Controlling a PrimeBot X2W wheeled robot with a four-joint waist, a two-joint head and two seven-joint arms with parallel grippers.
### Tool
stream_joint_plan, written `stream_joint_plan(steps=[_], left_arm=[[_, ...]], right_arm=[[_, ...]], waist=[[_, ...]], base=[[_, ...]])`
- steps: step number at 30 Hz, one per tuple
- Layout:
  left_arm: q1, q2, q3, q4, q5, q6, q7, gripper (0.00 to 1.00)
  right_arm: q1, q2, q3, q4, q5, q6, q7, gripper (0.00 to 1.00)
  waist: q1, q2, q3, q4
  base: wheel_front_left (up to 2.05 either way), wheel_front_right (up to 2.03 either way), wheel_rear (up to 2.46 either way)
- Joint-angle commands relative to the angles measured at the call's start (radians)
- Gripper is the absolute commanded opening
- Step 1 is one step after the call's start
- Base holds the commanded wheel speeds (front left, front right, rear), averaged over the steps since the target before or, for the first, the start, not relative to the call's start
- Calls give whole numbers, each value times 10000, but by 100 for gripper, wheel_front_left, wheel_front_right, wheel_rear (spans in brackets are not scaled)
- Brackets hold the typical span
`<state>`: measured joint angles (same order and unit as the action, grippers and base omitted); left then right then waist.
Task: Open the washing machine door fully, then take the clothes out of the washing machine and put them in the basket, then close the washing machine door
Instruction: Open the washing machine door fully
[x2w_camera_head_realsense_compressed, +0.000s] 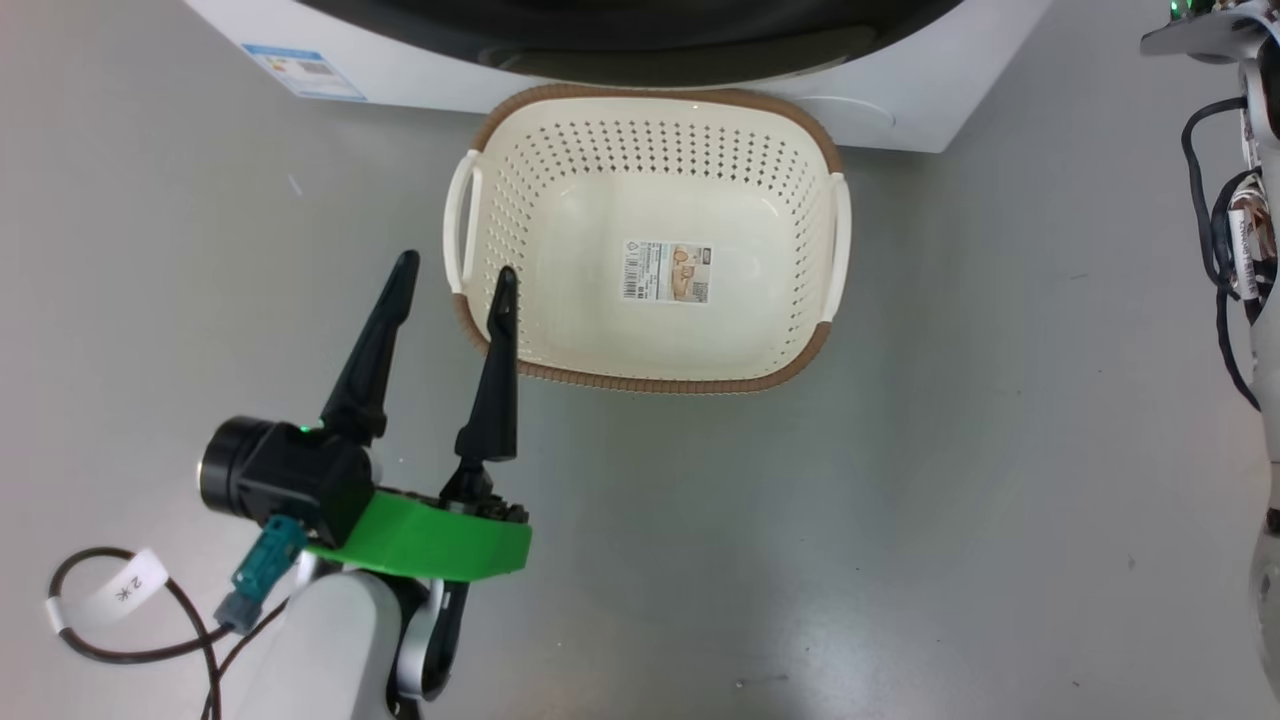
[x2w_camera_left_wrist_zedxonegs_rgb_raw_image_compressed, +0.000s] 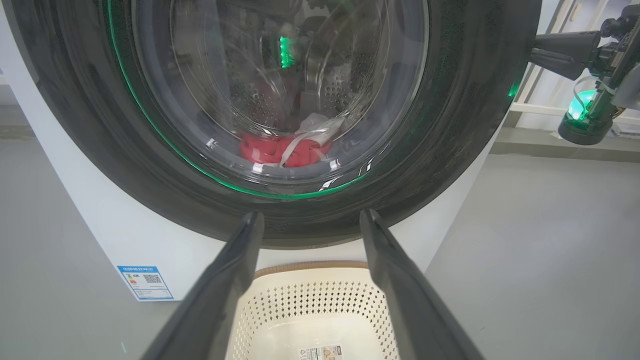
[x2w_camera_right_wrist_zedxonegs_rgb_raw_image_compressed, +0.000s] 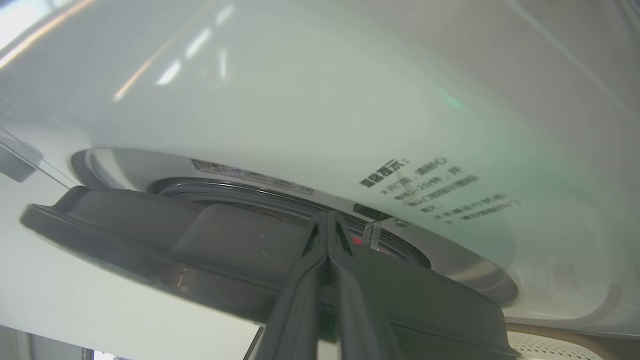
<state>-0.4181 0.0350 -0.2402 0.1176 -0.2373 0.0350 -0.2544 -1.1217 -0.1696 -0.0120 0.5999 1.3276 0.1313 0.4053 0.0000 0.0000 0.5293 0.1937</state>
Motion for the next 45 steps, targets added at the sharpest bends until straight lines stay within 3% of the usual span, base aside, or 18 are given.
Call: stream_joint_plan(steps=[1, 16, 45], left_arm=[[-222, 152, 212, -223, 44, 61, -74, 100], [-254, 152, 9, -223, 15, 131, -74, 100], [-266, 152, 212, -106, 92, 29, -74, 100]], right_arm=[[-274, 91, 152, -214, 17, -6, 32, 0], [-803, -112, 270, 581, 493, -6, 948, 0], [-384, -146, 404, 415, 1318, -6, 3348, 0]], waist=[[0, 0, 20, 84], [0, 0, 158, 451], [0, 0, -22, 112]], base=[[0, 0, 0], [0, 0, 0], [0, 0, 0]])
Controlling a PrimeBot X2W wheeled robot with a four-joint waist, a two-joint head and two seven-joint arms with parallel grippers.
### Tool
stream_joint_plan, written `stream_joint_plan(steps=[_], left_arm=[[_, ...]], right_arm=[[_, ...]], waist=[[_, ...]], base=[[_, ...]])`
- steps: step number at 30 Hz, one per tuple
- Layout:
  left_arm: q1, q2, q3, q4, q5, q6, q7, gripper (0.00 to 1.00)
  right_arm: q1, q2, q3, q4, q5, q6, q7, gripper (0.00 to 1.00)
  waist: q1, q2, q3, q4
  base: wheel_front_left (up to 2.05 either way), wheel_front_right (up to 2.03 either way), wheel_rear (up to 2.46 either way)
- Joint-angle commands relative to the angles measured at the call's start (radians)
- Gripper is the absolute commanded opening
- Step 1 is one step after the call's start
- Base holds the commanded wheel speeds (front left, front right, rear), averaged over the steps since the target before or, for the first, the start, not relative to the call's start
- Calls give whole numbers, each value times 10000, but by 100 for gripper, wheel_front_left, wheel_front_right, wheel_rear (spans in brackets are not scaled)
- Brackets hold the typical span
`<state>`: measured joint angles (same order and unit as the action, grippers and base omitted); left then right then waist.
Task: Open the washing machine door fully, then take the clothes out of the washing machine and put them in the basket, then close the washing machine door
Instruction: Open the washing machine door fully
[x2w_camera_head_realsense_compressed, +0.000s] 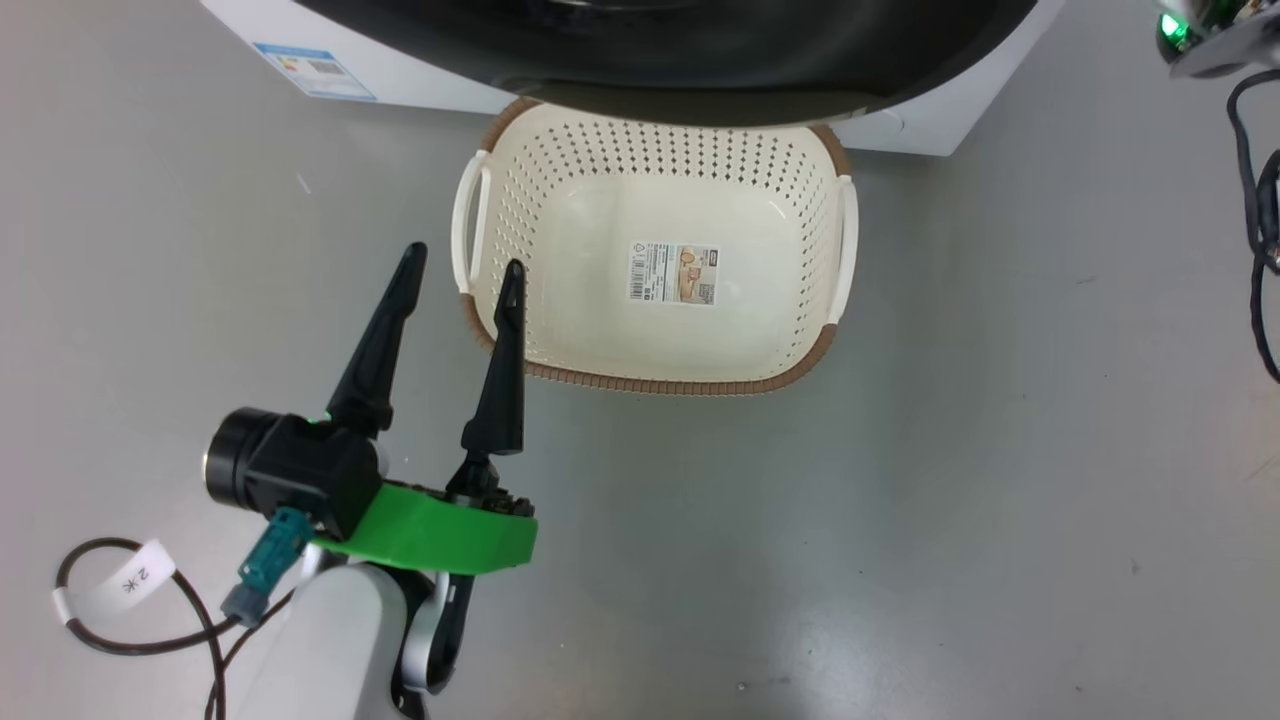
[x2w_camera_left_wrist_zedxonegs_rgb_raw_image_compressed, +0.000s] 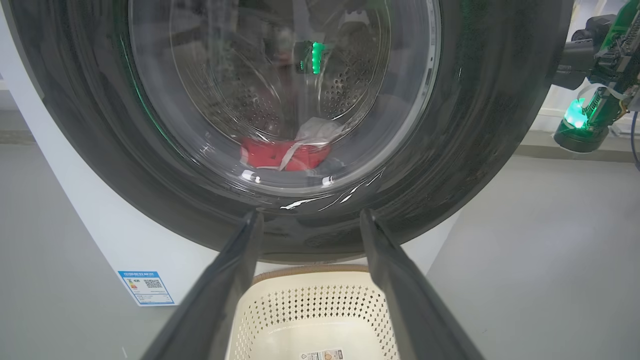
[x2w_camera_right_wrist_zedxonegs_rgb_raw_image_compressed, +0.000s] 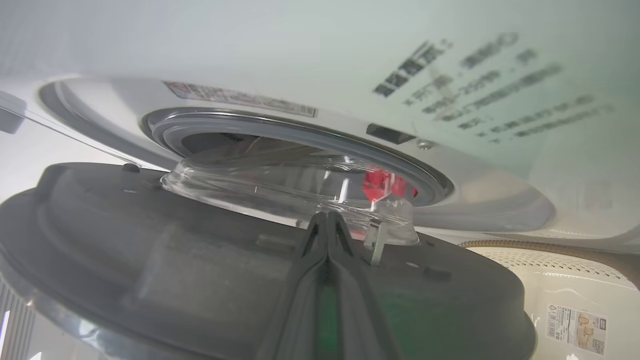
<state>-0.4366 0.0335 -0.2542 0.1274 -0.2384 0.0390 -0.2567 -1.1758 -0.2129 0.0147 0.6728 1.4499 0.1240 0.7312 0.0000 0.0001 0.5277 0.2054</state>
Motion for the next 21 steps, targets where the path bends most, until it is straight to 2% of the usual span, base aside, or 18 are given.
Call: stream_joint_plan(steps=[1, 21], left_arm=[[-79, 168, 353, -202, 106, -8, -51, 100], [124, 168, 527, -124, 131, -24, -51, 100]], right_arm=[[203, 299, 146, -339, 93, 67, 129, 0], [1438, 576, 28, -921, 419, 67, 947, 0]], waist=[[0, -1, -29, -17], [0, -1, -804, -198]], base=[[0, 0, 0], [0, 0, 0]])
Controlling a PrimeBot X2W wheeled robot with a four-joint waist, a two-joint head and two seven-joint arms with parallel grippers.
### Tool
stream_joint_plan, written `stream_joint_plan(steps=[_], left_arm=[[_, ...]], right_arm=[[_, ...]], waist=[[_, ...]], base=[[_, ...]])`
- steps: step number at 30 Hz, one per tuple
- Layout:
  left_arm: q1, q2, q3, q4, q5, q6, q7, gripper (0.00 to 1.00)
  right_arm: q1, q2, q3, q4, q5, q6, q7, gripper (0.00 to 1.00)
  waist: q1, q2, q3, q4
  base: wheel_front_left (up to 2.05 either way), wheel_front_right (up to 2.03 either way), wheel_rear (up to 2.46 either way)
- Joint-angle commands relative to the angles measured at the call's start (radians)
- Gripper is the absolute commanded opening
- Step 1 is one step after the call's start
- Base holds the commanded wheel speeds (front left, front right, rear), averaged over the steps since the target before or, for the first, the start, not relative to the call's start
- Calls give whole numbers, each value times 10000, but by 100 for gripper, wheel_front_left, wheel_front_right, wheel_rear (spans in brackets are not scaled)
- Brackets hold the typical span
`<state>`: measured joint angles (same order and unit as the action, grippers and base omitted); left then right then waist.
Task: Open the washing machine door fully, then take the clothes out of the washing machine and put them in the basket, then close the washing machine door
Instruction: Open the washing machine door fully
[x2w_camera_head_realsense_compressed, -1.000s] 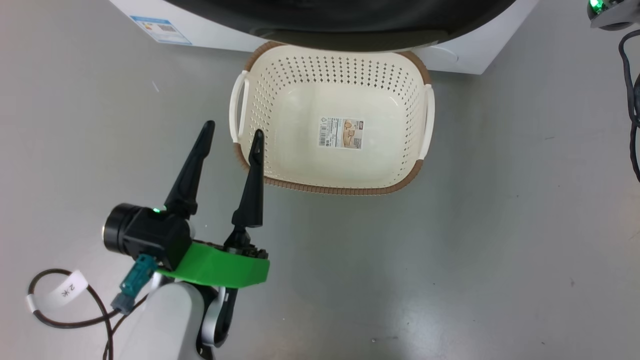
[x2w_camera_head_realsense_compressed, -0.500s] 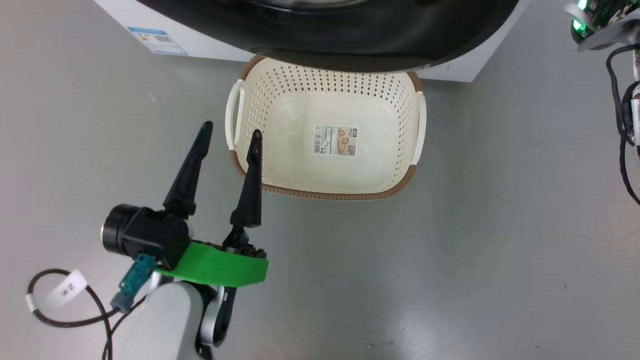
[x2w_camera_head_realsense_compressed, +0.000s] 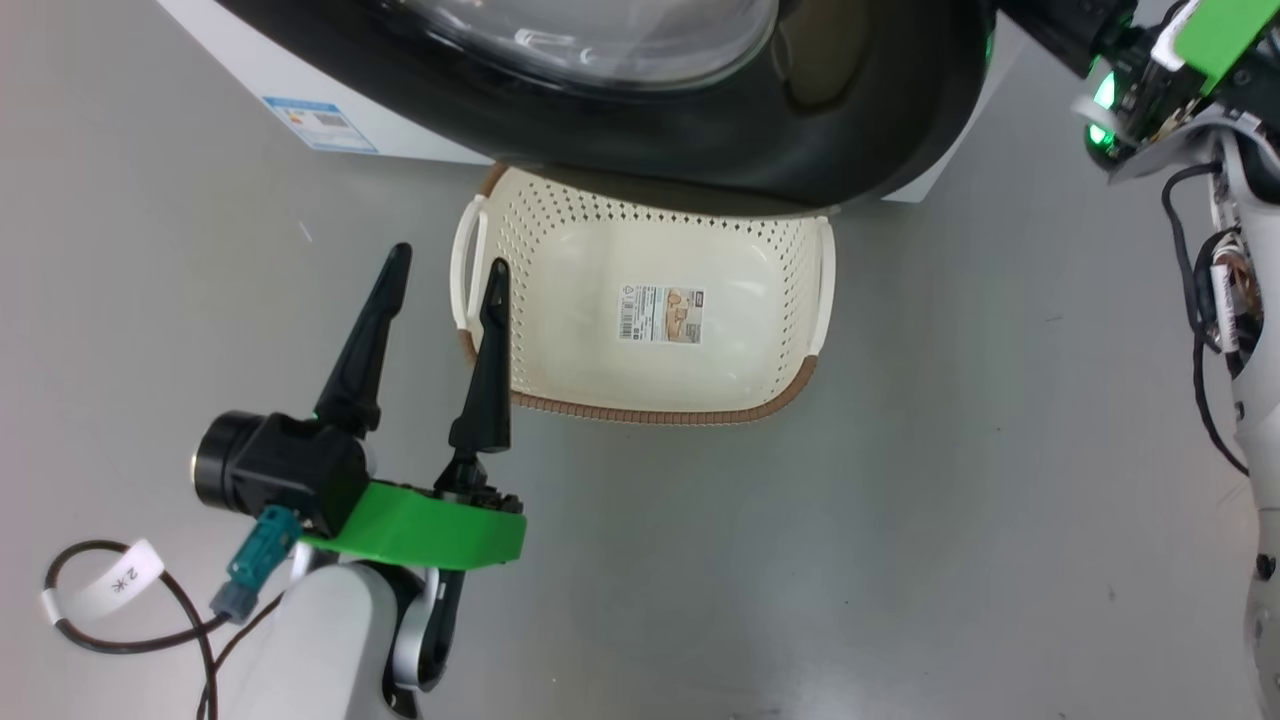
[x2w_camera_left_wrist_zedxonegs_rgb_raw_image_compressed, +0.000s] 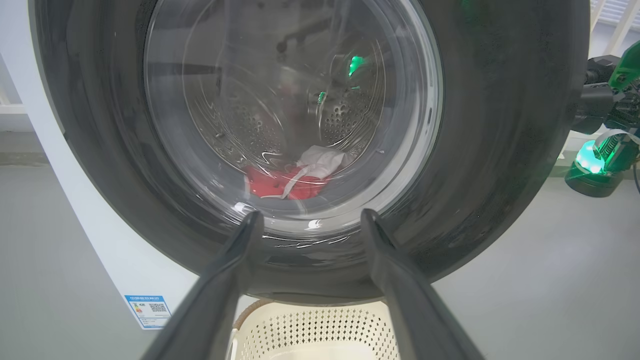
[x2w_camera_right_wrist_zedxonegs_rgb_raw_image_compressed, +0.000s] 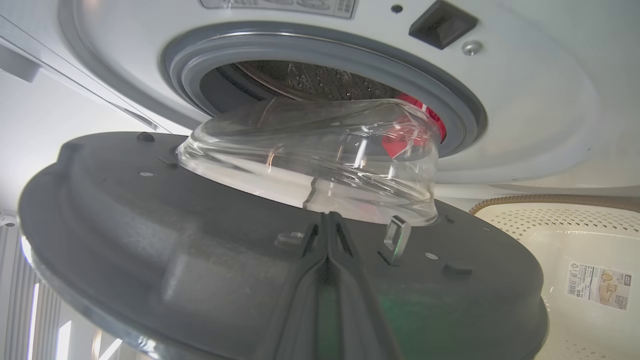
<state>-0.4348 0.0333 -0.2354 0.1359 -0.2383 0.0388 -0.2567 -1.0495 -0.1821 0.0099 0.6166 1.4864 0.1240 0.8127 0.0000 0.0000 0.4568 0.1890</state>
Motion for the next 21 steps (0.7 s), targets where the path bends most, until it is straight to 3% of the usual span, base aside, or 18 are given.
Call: stream_joint_plan(steps=[1, 21], left_arm=[[119, 169, 350, -205, 129, -28, -51, 100], [498, 169, 508, -85, 89, -117, -51, 100]], right_arm=[[246, 273, 80, -392, 55, 67, 171, 0], [1771, 720, 343, -1187, 38, 67, 837, 0]], waist=[[0, 0, -129, -42], [0, 0, -1056, -150]], base=[[0, 0, 0], [0, 0, 0]])
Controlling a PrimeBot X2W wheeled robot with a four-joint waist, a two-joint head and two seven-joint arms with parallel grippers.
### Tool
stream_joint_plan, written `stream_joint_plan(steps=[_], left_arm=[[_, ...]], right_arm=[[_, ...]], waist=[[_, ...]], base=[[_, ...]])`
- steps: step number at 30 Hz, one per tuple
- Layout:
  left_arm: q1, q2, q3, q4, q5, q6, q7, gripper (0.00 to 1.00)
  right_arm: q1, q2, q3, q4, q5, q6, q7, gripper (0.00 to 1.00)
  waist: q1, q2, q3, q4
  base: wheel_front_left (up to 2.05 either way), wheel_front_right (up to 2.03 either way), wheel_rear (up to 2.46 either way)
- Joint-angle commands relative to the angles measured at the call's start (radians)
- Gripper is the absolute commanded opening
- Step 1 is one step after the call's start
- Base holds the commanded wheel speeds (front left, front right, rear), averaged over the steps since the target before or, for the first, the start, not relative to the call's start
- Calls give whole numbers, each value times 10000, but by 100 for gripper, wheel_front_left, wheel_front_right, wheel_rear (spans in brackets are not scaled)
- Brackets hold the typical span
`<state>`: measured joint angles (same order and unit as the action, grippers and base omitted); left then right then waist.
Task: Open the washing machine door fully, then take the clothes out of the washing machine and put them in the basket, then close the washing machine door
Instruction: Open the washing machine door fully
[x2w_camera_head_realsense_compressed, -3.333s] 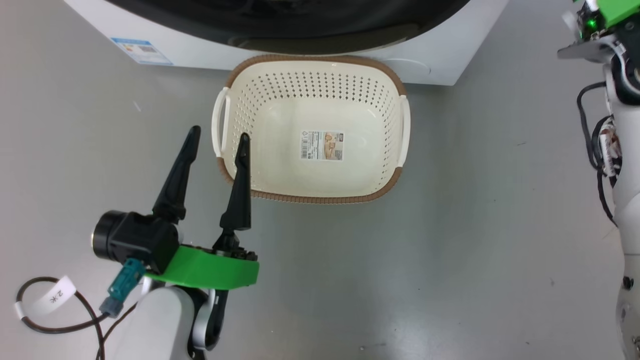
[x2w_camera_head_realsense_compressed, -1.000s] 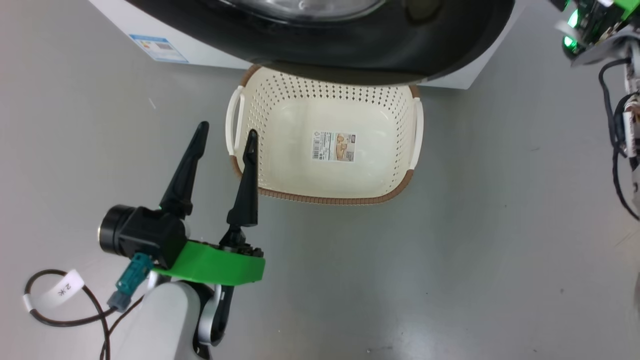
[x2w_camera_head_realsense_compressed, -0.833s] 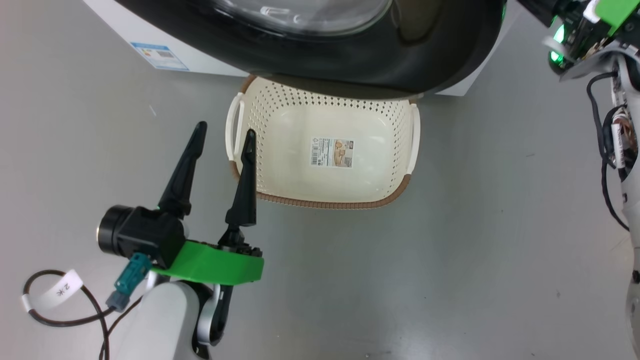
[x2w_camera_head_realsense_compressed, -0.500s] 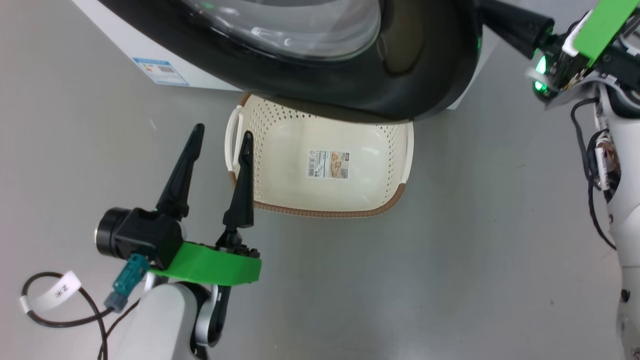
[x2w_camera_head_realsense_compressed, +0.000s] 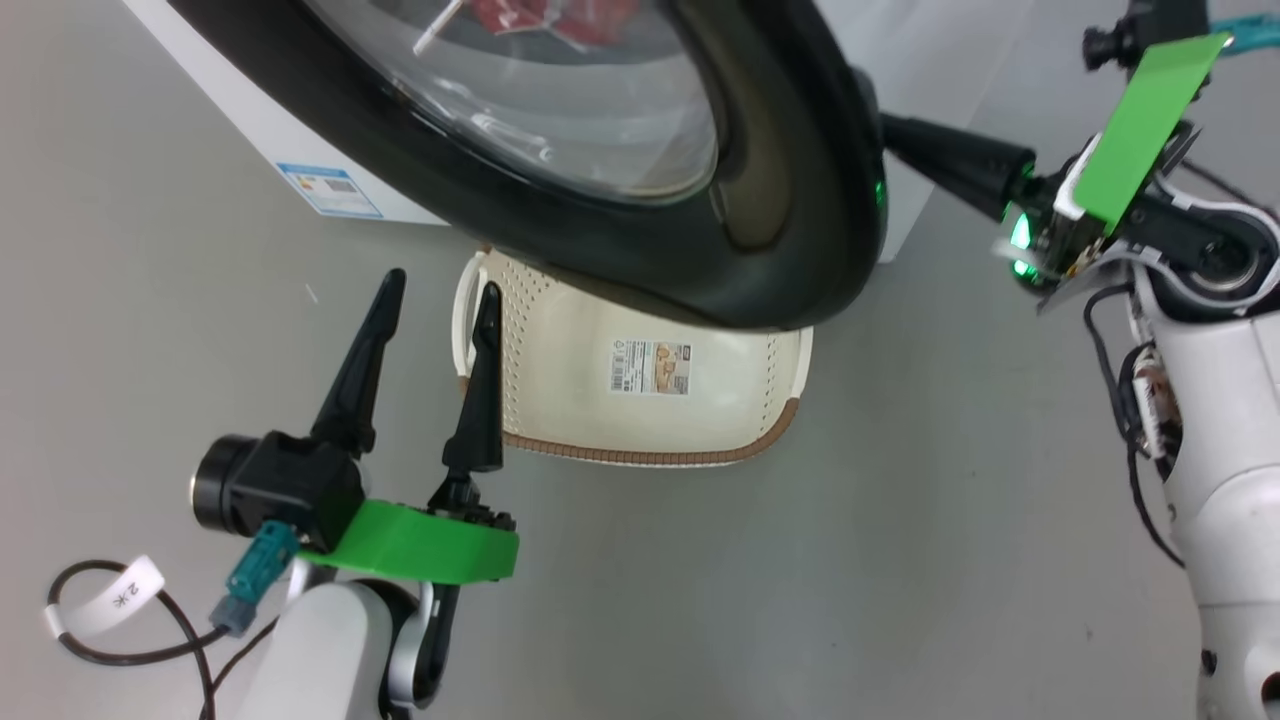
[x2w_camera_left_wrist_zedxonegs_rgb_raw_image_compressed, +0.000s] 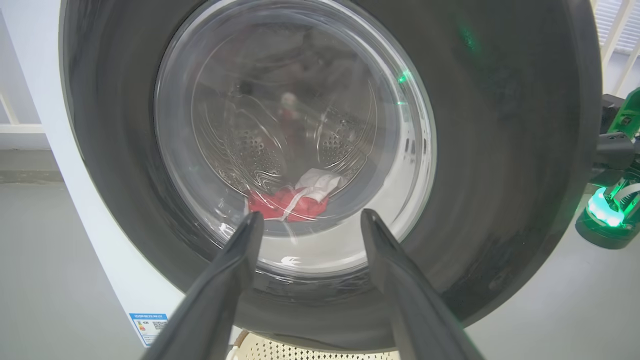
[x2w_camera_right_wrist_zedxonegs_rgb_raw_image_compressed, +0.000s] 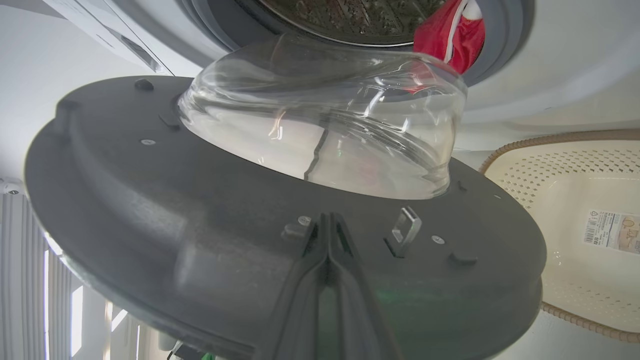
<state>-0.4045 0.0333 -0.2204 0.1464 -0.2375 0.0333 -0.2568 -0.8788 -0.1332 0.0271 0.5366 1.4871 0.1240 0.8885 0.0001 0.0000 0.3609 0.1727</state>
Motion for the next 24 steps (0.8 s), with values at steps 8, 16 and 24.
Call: stream_joint_plan(steps=[8, 16, 24], left_arm=[[422, 169, 443, -132, 65, -69, -49, 100], [807, 169, 465, -148, -1, -5, -49, 100], [1115, 169, 484, -200, -38, 27, -49, 100]], right_arm=[[750, 437, 278, -757, 99, 67, 338, 0], [1466, 637, 412, -1110, 235, 67, 436, 0], [2088, 725, 535, -1360, 300, 67, 488, 0]], waist=[[-1, 0, -601, 92], [-1, 0, -1093, 244], [-1, 0, -1482, 560]], base=[[0, 0, 0], [0, 0, 0], [0, 0, 0]])
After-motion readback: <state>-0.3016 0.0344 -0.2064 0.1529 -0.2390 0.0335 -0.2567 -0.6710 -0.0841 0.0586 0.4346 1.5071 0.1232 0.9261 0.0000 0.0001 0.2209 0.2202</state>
